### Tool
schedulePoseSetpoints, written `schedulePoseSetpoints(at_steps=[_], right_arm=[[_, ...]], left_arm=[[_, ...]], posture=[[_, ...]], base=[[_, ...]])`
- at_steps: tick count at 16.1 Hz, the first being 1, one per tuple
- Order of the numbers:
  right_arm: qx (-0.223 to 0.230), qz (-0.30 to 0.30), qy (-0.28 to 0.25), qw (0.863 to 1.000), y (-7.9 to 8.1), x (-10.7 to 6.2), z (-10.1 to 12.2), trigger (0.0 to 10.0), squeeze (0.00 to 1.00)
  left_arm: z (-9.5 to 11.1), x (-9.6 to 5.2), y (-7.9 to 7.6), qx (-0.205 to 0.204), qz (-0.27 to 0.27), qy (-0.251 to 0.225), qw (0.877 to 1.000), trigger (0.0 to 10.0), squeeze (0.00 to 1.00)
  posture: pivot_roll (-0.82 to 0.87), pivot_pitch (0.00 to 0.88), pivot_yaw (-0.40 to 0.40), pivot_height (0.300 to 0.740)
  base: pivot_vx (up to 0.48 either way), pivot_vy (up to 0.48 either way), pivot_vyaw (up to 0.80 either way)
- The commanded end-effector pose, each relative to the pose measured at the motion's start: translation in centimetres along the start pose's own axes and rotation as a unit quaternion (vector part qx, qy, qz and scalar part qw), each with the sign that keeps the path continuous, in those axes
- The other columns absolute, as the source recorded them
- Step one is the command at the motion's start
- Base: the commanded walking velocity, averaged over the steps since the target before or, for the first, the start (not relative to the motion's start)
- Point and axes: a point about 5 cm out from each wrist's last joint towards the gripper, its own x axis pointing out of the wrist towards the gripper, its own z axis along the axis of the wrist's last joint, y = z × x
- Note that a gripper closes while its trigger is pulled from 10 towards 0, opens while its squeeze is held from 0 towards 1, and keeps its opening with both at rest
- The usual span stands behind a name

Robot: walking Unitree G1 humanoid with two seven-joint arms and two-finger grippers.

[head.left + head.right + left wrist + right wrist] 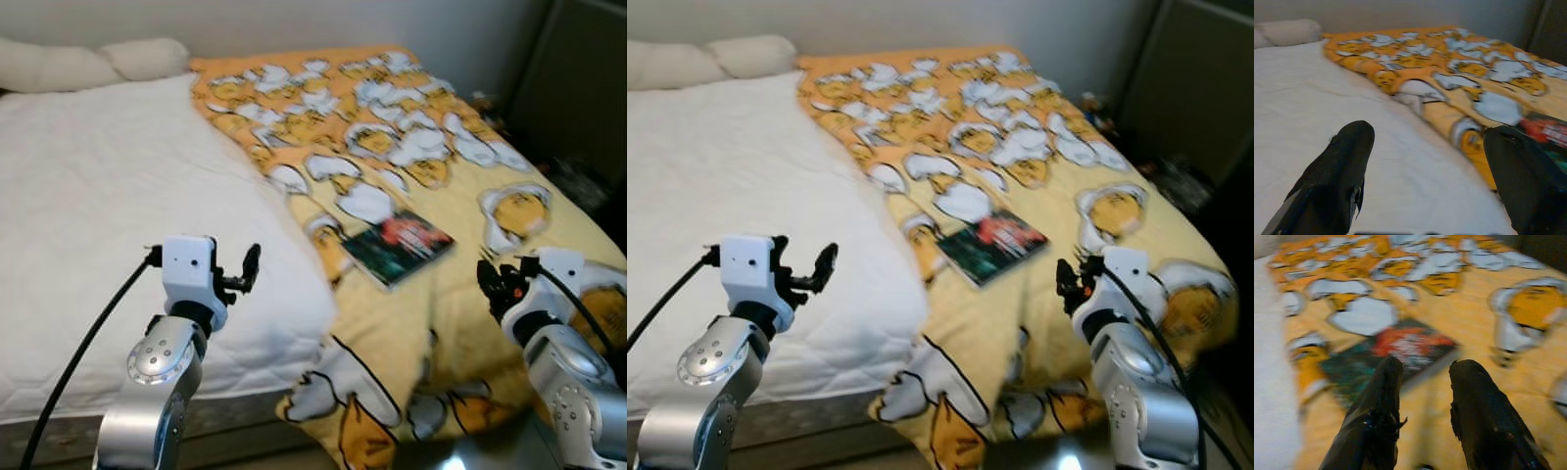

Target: Clean up the room

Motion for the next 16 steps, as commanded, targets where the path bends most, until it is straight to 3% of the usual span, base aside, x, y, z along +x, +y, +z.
schedulePoseSetpoints(at_steps=[1,9,10,16], right_arm=[[-0.001,0.016,-0.013,1.0,0.7,0.2,0.6,10.0,1.0],[-0.002,0.004,-0.008,1.0,0.5,0.0,0.3,10.0,1.0],[0.005,-0.006,0.004,1.0,0.3,0.2,-0.1,10.0,1.0],[0.05,-0.045,0.107,0.992,-0.6,1.2,-2.9,10.0,1.0]], left_arm=[[0.1,0.0,0.4,0.001,0.007,-0.002,1.0,10.0,0.5],[0.1,-0.2,0.5,0.007,0.002,-0.001,1.0,10.0,0.47],[0.1,-0.2,0.2,0.001,-0.013,-0.001,1.0,10.0,0.42],[0.1,-0.1,-2.3,0.022,-0.182,0.028,0.983,10.0,0.35]], posture=[[-0.1,0.0,0.013,0.74],[-0.09,0.0,0.014,0.74],[-0.09,0.0,0.018,0.74],[-0.08,0.0,0.031,0.74]], base=[[0.416,0.0,0.0],[0.407,0.0,0.12],[0.0,0.0,0.0],[0.0,0.0,0.0]])
